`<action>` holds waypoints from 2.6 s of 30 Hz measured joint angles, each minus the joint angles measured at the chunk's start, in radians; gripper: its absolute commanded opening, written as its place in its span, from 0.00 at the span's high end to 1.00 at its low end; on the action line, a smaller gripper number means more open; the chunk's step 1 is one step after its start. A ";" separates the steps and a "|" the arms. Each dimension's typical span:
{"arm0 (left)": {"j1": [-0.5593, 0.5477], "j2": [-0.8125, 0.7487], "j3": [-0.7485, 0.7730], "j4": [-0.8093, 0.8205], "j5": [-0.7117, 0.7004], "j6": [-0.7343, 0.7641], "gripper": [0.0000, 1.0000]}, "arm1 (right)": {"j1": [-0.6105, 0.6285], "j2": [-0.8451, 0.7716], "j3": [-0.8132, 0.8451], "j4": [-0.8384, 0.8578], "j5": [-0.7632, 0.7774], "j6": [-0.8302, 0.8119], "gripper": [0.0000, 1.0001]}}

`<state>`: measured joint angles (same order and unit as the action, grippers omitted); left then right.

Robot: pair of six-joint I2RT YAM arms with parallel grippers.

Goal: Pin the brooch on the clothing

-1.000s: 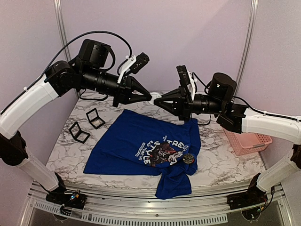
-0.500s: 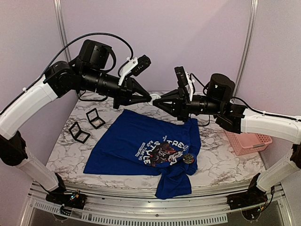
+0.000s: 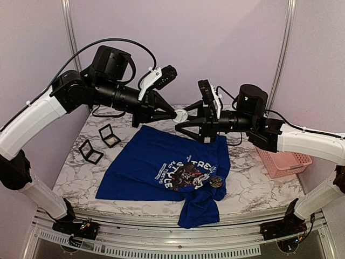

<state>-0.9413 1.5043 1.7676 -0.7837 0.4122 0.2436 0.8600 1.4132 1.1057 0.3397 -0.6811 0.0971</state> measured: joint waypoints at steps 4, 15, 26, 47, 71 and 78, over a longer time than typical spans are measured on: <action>0.000 0.000 0.010 -0.007 -0.026 0.030 1.00 | -0.013 -0.084 -0.019 -0.102 -0.061 -0.082 0.41; 0.000 0.002 0.029 -0.008 -0.028 0.049 1.00 | -0.103 -0.150 -0.056 -0.042 -0.062 -0.026 0.76; 0.000 0.011 0.033 -0.008 -0.028 0.049 1.00 | -0.102 -0.061 -0.053 0.064 -0.141 0.071 0.77; -0.004 0.023 0.033 -0.006 -0.027 0.034 1.00 | -0.092 -0.004 -0.030 0.103 -0.185 0.107 1.00; -0.010 0.034 0.007 0.026 0.006 -0.008 0.26 | -0.091 -0.047 -0.050 0.071 -0.080 0.058 1.00; 0.008 0.062 0.003 0.021 -0.002 0.023 0.24 | -0.135 -0.114 -0.126 -0.010 0.072 -0.005 1.00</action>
<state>-0.9333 1.5661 1.7710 -0.7624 0.4099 0.2665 0.7246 1.2991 0.9794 0.3294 -0.6094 0.0921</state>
